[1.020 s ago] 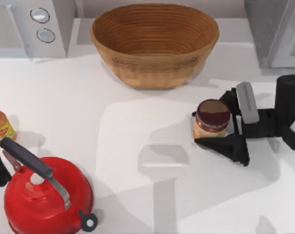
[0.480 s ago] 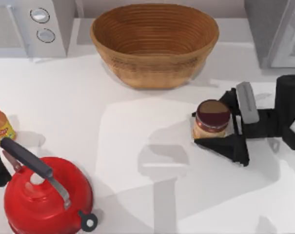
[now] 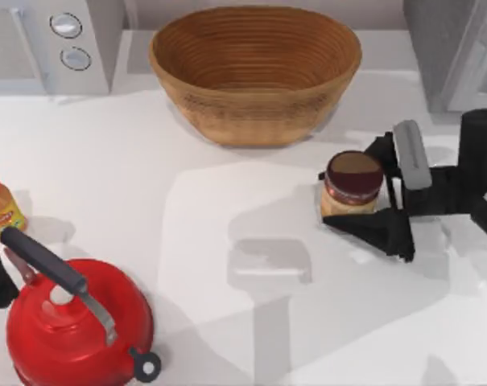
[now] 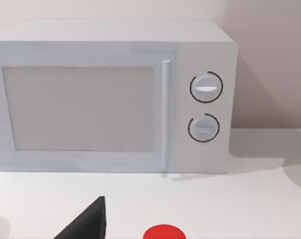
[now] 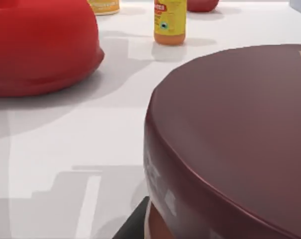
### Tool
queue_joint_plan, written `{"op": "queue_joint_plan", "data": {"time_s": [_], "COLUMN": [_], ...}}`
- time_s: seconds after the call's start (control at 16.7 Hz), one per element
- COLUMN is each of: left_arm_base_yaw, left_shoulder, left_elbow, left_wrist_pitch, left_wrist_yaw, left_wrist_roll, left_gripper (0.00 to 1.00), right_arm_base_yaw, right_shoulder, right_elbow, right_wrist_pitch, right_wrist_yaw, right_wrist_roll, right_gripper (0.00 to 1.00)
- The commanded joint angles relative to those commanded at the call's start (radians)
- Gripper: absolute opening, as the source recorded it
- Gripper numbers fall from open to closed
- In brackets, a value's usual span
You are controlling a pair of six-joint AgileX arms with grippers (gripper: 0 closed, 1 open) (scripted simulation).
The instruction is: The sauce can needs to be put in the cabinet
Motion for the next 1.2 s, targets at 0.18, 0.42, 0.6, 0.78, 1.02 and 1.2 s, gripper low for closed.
{"op": "queue_joint_plan", "data": {"time_s": [0.18,0.42,0.6,0.78,1.02,1.2], "left_arm_base_yaw": [0.000,0.000,0.000,0.000,0.000,0.000], "left_shoulder": [0.000,0.000,0.000,0.000,0.000,0.000], "left_elbow": [0.000,0.000,0.000,0.000,0.000,0.000], "left_wrist_pitch": [0.000,0.000,0.000,0.000,0.000,0.000], "left_wrist_yaw": [0.000,0.000,0.000,0.000,0.000,0.000], "left_wrist_roll": [0.000,0.000,0.000,0.000,0.000,0.000], "left_gripper": [1.00,1.00,1.00,1.00,1.00,1.00], "right_arm_base_yaw": [-0.009,-0.009,0.003,0.007,0.004,0.009], "right_shoulder": [-0.120,-0.294,-0.389,-0.409,-0.415,-0.504], "right_elbow": [0.017,0.039,0.052,0.055,0.045,-0.035], "right_wrist_pitch": [-0.132,-0.343,-0.450,-0.470,-0.466,-0.471], "right_wrist_yaw": [0.004,0.002,-0.007,-0.010,-0.001,0.076], "right_wrist_roll": [0.002,0.005,0.005,0.004,0.008,0.040], "right_gripper": [0.00,0.00,0.00,0.00,0.00,0.00]}}
